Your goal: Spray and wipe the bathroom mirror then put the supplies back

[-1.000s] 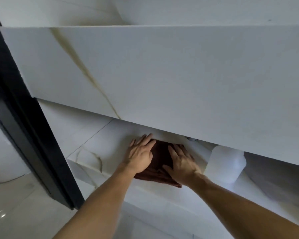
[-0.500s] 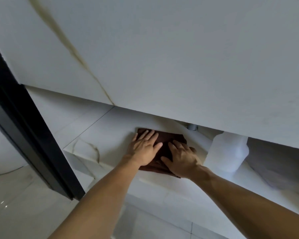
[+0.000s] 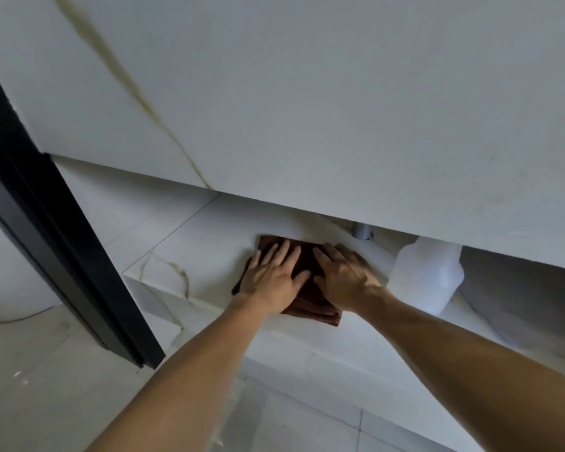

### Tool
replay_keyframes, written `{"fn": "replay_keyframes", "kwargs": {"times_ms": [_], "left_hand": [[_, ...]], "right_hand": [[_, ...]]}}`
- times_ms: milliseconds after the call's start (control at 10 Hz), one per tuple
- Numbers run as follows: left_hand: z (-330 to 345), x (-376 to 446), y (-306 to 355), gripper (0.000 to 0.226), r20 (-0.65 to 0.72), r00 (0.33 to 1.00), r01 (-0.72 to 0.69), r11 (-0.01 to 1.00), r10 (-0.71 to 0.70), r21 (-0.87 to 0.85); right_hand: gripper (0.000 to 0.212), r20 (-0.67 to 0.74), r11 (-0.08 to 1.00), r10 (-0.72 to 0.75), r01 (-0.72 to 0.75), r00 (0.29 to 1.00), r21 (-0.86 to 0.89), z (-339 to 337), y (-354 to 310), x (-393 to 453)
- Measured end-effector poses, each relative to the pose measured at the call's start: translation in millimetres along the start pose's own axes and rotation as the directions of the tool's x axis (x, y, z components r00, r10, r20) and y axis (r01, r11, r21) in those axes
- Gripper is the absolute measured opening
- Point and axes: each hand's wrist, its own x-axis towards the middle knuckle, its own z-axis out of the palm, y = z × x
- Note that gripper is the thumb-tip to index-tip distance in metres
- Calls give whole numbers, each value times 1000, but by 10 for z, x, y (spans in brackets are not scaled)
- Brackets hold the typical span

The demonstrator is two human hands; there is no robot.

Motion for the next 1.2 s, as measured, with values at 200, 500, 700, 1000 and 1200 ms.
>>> {"fn": "replay_keyframes", "kwargs": {"times_ms": [200,500,700,1000,1200], "left_hand": [[33,-56,-113,63,114,993,23,1000,-22,-10],[40,136,-140,62,42,998,42,999,-42,0],[37,140,-187,56,35,999,35,999,-35,5],[-147,81,-153,58,-17,996,85,990,-87,-117],[-388,-17,-363,55,-203,969,94,971,-139,-219]], "right_hand": [[78,93,996,82,-81,992,-24,113,-19,7],[80,48,993,117,-118,992,10,224,-106,-124],[82,32,990,115,-117,993,79,269,-83,-159],[78,54,986,137,-141,989,85,146,-89,-181],[65,-57,985,106,-97,993,145,-47,-178,-162]]}}
